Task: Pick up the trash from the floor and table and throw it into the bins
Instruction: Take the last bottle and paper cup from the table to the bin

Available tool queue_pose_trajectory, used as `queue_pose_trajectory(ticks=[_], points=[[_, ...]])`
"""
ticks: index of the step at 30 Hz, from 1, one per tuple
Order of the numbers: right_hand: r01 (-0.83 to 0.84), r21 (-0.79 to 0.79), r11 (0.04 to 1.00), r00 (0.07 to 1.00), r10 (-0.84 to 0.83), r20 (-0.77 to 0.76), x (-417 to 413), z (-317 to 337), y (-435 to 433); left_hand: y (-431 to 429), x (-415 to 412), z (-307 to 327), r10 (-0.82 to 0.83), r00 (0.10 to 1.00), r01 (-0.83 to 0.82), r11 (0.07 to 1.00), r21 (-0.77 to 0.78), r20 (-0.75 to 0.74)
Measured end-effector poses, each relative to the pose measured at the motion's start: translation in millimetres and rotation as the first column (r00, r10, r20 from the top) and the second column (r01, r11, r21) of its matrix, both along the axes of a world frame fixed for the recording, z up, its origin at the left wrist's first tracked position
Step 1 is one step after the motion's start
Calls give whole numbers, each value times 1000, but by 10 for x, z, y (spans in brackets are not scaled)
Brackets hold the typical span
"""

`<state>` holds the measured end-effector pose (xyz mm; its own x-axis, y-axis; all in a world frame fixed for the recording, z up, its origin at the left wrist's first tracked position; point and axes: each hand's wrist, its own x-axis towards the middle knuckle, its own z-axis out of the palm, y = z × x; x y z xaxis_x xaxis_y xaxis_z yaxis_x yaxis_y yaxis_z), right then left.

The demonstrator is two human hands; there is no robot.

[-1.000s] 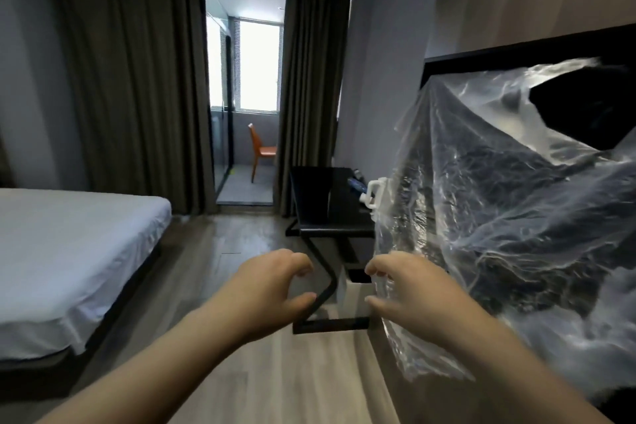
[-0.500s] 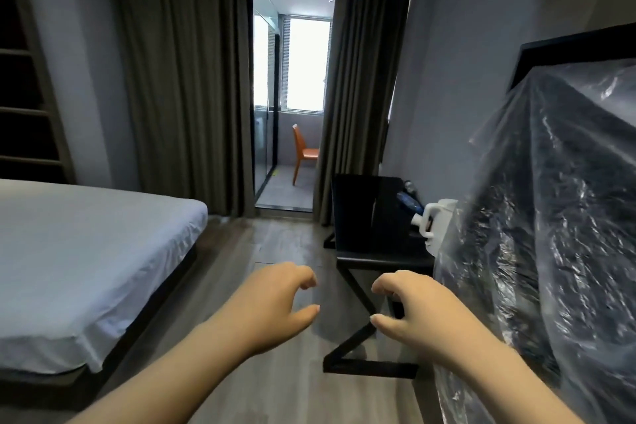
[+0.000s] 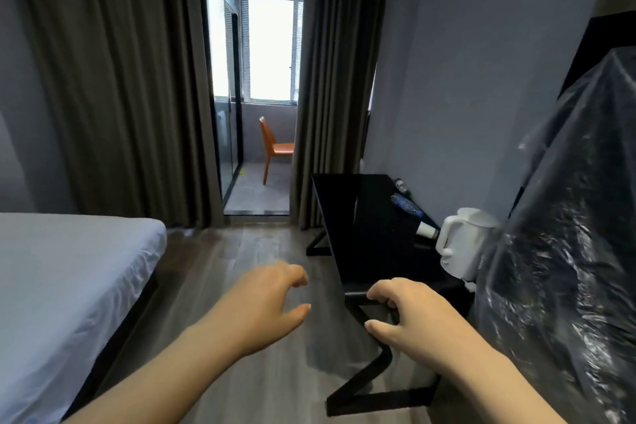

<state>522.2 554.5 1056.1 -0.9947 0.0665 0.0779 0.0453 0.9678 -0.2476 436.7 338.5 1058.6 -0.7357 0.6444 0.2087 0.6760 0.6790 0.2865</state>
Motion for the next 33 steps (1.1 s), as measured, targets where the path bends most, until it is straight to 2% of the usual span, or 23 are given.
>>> queue_pose_trajectory(ticks=[5, 21, 33], points=[[47, -17, 999, 998, -47, 31, -763, -108, 163, 215, -846, -127, -53, 997, 54, 999, -7, 55], [166, -128, 978, 986, -164, 26, -3351, -276, 1463, 1498, -3654, -189, -108, 993, 112, 991, -75, 50], [388, -153, 909, 921, -376, 104, -5025, -610, 1975, 2169, -5791, -466, -310, 948, 314, 947, -64, 70]])
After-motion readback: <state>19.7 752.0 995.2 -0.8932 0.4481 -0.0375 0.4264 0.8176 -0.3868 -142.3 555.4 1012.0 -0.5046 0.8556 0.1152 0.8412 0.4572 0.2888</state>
